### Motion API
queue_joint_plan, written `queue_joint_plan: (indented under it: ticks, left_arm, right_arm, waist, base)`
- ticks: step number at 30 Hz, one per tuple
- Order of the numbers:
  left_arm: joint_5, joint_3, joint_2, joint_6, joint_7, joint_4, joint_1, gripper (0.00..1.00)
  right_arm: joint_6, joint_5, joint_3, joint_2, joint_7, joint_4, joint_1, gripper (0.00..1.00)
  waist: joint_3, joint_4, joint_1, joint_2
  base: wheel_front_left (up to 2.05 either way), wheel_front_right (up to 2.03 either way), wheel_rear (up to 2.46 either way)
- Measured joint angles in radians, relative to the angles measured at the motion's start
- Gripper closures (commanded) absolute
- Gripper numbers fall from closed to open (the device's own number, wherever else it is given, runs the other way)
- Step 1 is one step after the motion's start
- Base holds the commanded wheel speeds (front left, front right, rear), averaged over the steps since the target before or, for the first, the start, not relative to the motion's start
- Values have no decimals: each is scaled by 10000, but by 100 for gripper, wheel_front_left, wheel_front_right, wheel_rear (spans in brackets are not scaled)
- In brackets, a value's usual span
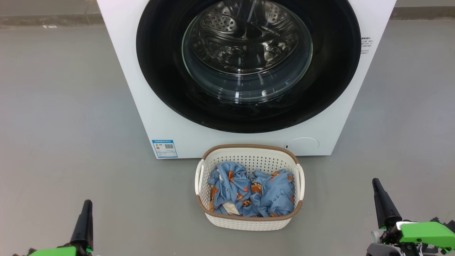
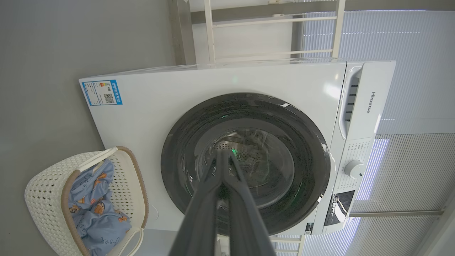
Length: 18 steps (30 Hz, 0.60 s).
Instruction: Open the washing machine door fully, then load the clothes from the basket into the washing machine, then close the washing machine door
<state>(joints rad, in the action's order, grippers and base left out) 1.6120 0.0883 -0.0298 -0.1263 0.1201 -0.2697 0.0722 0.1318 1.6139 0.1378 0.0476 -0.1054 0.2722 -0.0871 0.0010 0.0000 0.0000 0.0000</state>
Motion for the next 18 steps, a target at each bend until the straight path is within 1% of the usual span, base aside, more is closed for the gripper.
queue_joint_plan:
  ticks: [17, 18]
  left_arm:
    - [0, 0, 0, 0, 0, 0, 0, 100]
    - [0, 0, 15, -2, 4, -38, -18, 0]
  right_arm:
    - [0, 0, 0, -2, 0, 0, 0, 100]
    - [0, 2, 0, -8, 10, 48, 16, 0]
  waist:
    - [0, 0, 0, 0]
    - [0, 0, 0, 0]
  base:
    - [0, 0, 0]
    - [0, 0, 0]
